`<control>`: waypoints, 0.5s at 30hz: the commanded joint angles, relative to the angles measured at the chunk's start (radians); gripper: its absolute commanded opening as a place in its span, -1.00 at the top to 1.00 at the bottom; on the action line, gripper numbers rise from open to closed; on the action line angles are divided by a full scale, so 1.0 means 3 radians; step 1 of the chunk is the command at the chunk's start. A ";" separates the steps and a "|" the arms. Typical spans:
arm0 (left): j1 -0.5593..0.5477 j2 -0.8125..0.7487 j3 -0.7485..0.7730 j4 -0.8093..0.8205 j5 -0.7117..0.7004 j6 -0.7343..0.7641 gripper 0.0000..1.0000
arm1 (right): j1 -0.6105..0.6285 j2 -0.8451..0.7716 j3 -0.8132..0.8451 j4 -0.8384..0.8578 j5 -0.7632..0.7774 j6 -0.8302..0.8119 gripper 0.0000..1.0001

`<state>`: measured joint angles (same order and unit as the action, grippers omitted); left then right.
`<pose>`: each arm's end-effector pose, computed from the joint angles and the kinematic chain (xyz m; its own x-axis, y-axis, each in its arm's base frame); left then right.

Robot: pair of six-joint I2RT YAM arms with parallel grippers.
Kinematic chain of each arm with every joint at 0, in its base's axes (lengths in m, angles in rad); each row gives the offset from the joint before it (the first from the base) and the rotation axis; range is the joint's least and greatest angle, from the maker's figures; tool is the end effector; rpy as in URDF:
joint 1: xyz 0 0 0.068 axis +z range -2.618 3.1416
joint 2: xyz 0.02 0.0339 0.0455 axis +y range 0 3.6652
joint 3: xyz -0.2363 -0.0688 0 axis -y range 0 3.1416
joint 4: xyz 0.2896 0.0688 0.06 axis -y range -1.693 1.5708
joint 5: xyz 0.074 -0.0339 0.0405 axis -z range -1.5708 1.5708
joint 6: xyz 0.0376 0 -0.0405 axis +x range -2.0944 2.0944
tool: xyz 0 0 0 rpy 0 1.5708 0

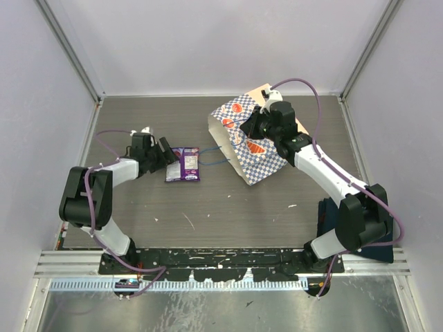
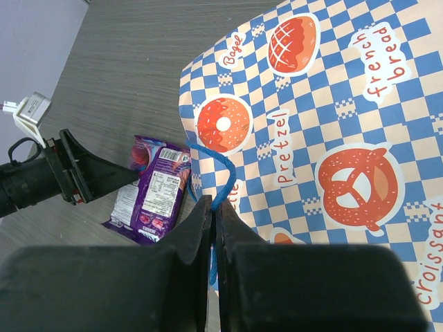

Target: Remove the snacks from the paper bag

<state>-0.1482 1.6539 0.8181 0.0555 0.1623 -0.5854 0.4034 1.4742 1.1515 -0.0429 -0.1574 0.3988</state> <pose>0.3525 -0.0588 0.0962 -0.7232 -0.4433 -0.5296 -0.1683 0.8568 -0.4874 0.3607 0.1604 0.2740 -0.5058 0.2011 -0.8389 -0.3537 0.8386 0.4143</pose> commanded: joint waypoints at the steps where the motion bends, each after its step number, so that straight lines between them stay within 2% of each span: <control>1: 0.0008 0.0165 -0.0042 0.0093 0.0139 -0.0074 -0.40 | -0.0025 -0.0131 0.0052 0.0179 0.0018 -0.0030 0.99; 7: 0.0011 0.0194 -0.0040 0.0117 0.0166 -0.0094 0.00 | -0.0025 -0.0074 0.0073 0.0184 -0.0009 -0.0031 0.99; 13: 0.0008 0.0157 0.0012 0.0023 0.0183 -0.0114 0.85 | -0.0025 -0.0081 0.0078 0.0179 -0.0012 -0.0035 0.99; 15: 0.0008 0.0099 0.0020 -0.0023 0.0175 -0.0131 0.98 | -0.0022 -0.0087 0.0073 0.0176 -0.0009 -0.0034 0.99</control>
<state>-0.1482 1.6958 0.8177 0.1078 0.2138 -0.6277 0.4034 1.4742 1.1515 -0.0414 -0.1596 0.3985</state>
